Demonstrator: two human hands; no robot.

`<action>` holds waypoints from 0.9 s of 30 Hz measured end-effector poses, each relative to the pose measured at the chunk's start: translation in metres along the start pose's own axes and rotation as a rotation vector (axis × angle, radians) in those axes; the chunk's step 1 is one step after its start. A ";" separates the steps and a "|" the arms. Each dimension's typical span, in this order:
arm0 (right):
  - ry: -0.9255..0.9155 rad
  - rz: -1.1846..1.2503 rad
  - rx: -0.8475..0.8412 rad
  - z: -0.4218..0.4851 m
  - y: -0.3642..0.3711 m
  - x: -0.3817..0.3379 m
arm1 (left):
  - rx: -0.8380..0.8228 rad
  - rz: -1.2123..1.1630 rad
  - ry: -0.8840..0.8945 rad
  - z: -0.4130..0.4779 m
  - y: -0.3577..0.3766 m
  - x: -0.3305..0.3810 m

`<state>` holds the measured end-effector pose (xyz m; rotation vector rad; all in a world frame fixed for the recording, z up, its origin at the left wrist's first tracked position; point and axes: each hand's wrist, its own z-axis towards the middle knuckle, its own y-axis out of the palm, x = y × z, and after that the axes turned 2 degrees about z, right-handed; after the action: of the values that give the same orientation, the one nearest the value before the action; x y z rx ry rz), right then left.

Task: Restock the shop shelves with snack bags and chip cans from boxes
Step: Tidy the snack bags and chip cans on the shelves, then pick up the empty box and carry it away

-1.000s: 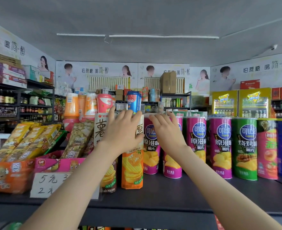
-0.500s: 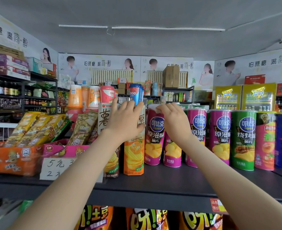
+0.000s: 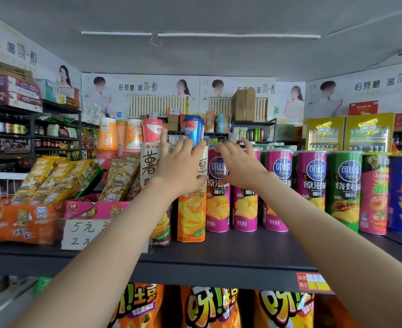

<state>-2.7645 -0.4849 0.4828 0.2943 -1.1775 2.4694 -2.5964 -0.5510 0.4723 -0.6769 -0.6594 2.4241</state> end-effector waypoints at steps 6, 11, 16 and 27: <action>0.018 0.009 0.050 -0.003 0.007 -0.004 | 0.011 0.012 -0.004 -0.002 0.000 0.001; 0.041 0.032 0.067 -0.009 0.012 -0.005 | 0.036 0.005 -0.016 -0.004 0.002 0.003; 0.073 0.083 0.100 -0.026 0.010 -0.013 | 0.105 -0.062 -0.013 -0.021 0.006 0.011; 0.207 0.467 0.349 -0.156 0.013 -0.065 | 0.302 -0.430 -0.017 -0.134 0.003 0.072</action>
<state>-2.7153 -0.3874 0.3537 -0.1657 -0.7921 3.0213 -2.5721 -0.4695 0.3462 -0.3478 -0.3830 2.0683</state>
